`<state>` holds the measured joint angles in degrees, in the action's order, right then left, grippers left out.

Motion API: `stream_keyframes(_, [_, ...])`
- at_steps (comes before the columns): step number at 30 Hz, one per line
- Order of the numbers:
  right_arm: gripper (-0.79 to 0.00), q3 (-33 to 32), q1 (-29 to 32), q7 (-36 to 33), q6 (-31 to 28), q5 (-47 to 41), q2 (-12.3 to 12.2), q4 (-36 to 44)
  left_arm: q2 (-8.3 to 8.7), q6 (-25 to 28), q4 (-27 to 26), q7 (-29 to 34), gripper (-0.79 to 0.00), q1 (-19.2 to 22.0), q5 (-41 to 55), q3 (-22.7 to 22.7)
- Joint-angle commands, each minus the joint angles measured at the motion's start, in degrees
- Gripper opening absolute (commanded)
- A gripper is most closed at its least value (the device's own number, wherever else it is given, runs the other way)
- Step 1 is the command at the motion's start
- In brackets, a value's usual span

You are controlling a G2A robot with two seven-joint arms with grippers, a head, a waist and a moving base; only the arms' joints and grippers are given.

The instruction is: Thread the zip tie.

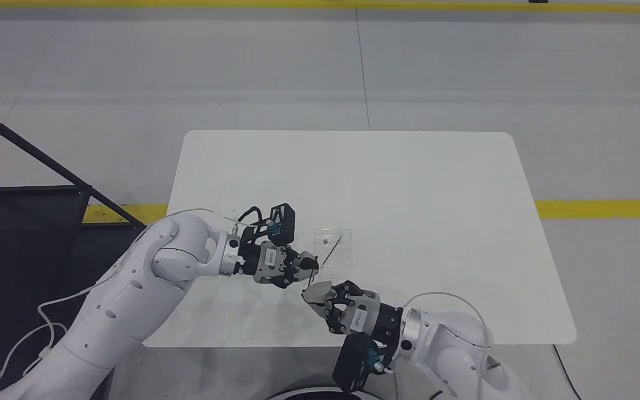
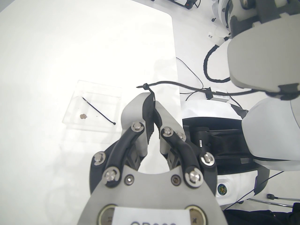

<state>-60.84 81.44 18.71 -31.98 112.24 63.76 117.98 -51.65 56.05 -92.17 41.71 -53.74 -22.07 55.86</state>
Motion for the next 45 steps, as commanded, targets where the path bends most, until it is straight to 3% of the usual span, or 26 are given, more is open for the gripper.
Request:
stream_keyframes(1, [-0.785, 0.2, -0.2, -0.4, -0.2, -0.1, 0.0, -0.1, 0.00, 0.0, 0.0, 0.0, -0.785, 0.0, 0.0, 0.0])
stream_keyframes(24, [-0.785, 0.6, -1.1, -4.5, -0.6, -2.5, -0.1, -0.4, 0.12, -1.4, -2.2, -10.5, -0.785, -3.5, -7.0, 2.8])
stream_keyframes(43, [-0.785, 0.6, -1.1, -6.5, 2.1, -5.0, 0.0, -0.5, 0.19, 0.0, -2.4, -13.0, -0.785, -4.2, -9.4, 3.5])
stream_keyframes(44, [-0.773, 0.5, -1.1, -6.3, 2.2, -5.2, -0.1, -0.5, 0.18, -0.3, -2.3, -13.2, -0.785, -4.3, -9.3, 3.6])
stream_keyframes(45, [-0.631, 0.4, -1.0, -6.1, 2.2, -5.4, -0.1, -0.4, 0.18, -0.7, -2.2, -13.5, -0.785, -4.3, -9.1, 3.7])
